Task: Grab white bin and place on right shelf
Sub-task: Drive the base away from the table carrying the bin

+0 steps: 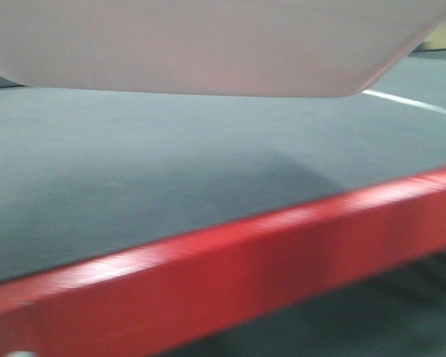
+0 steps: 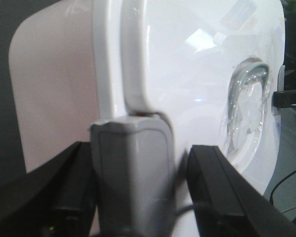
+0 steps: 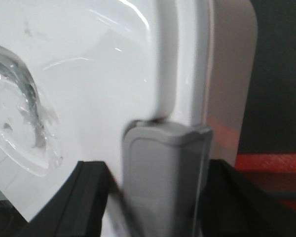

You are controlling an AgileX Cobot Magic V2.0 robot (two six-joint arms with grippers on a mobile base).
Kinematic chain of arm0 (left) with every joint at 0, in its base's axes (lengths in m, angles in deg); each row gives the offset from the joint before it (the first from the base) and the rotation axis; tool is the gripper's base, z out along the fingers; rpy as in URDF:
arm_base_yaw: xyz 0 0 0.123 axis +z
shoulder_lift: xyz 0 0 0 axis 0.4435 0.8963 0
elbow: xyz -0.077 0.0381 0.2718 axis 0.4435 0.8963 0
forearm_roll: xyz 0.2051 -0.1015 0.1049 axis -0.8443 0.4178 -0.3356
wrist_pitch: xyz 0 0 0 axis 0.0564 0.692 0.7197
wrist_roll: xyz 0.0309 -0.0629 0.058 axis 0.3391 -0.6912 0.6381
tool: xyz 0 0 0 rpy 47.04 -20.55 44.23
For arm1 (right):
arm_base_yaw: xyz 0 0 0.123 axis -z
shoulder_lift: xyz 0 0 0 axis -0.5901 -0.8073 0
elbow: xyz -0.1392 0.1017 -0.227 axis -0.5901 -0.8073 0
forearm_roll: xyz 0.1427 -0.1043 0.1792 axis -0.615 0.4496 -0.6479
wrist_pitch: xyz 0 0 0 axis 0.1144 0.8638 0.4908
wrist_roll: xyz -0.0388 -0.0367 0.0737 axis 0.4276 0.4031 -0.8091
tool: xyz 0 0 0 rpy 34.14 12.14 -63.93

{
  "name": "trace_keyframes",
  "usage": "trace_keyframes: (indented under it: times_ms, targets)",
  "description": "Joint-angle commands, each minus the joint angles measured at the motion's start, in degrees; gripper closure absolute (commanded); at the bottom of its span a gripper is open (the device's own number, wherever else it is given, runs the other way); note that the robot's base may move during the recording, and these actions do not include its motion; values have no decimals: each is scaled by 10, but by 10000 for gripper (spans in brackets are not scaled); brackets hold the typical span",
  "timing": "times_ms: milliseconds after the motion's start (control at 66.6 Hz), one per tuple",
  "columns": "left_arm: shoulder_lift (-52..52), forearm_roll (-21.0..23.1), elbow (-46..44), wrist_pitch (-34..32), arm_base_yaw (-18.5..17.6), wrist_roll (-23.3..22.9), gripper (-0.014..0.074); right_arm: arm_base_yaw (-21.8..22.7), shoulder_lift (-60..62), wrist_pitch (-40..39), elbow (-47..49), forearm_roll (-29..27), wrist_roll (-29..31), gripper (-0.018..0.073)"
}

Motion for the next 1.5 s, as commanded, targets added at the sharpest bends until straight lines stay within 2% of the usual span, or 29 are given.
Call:
trace_keyframes:
  times_ms: [0, 1486]
  targets:
    - [-8, 102, -21, 30, -9, 3, 335, -4, 8, 43, 22, -89, 6, 136]
    - [-8, 102, -21, 30, -9, 3, 335, -4, 8, 43, 22, -89, 6, 136]
